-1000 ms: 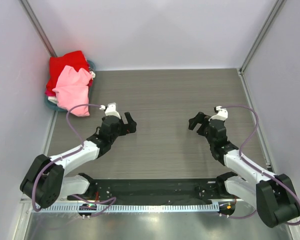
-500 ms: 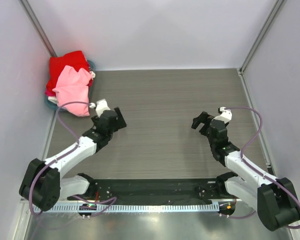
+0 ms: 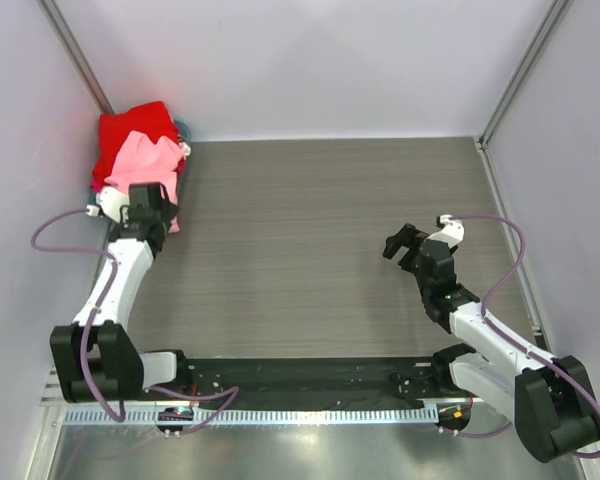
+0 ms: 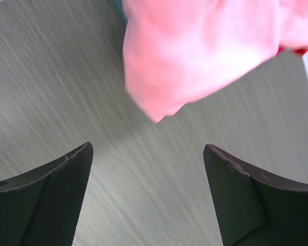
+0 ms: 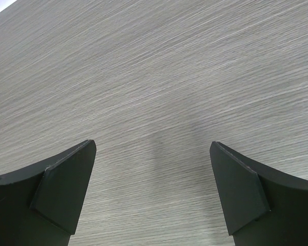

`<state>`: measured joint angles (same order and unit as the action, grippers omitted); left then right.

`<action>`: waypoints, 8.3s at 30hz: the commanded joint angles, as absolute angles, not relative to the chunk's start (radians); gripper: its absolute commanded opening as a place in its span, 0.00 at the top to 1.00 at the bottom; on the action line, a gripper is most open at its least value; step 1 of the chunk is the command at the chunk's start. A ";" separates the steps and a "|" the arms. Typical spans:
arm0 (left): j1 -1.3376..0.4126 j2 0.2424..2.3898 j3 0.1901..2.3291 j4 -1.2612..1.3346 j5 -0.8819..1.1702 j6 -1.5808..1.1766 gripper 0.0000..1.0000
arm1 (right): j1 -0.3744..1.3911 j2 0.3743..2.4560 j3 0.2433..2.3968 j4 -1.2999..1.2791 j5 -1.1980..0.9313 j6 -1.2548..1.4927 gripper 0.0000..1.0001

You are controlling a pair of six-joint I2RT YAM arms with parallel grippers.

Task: Fold and stack the t-shirts
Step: Grab the tshirt from the pile, then move the tshirt to the center of the board, then flatten the tshirt out

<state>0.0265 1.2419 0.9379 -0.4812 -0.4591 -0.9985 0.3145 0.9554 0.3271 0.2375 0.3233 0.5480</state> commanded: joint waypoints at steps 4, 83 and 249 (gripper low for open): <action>0.121 1.436 1.248 -0.779 -0.385 -1.135 0.14 | 0.319 0.931 0.321 0.252 0.330 0.561 0.00; -0.736 0.825 0.825 -0.541 -0.586 -0.865 0.00 | 0.318 0.986 0.336 0.308 0.074 0.512 0.22; -0.535 1.281 0.701 -0.366 -0.060 -0.842 1.00 | 0.313 0.710 0.759 -0.497 0.414 0.661 0.99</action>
<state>-0.5369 1.3682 0.6655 -0.3523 -0.0837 -0.8375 0.3138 0.7456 0.7525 -0.5056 0.3981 0.6521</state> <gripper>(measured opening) 0.009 0.022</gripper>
